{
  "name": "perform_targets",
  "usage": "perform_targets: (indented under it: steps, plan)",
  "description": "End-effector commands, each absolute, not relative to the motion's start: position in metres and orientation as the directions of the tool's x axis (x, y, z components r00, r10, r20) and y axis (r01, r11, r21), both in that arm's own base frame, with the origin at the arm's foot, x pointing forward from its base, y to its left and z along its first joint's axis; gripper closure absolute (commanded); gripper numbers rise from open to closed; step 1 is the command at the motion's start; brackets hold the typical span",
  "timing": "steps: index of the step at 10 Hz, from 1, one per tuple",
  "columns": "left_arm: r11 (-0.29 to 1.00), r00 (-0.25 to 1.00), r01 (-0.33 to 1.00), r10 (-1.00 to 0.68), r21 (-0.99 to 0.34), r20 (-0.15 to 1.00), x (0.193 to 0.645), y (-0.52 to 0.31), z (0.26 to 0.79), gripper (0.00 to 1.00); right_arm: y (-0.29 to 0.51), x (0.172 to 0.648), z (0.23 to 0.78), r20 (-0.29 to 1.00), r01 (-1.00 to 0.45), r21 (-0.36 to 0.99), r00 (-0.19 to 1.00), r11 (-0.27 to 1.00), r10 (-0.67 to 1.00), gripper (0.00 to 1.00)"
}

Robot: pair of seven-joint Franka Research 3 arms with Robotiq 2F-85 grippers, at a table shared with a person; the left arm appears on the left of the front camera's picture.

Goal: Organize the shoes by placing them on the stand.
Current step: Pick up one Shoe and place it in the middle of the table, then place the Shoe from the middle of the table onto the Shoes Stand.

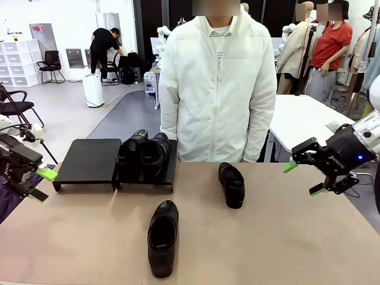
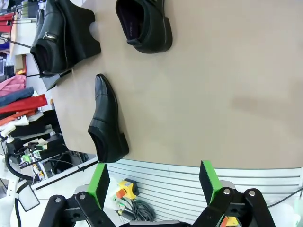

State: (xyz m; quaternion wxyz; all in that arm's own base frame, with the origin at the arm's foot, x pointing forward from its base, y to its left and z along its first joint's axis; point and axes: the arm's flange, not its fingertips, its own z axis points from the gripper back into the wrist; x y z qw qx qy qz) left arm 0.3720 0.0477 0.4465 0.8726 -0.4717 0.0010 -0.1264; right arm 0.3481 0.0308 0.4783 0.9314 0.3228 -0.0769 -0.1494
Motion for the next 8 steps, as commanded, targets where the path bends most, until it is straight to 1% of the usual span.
perform_targets:
  steps: [1,8]
  plan:
    - [0.524,0.969,0.215,-0.222,-0.824,0.111,0.3709,0.048,0.4481,0.0,0.0326,0.3451,0.4842,0.032,0.252,0.631,0.937,0.734,-0.349,0.0]
    - [0.524,0.969,0.215,-0.222,-0.824,0.111,0.3709,0.048,0.4481,0.0,0.0326,0.3451,0.4842,0.032,0.252,0.631,0.937,0.734,-0.349,0.0]
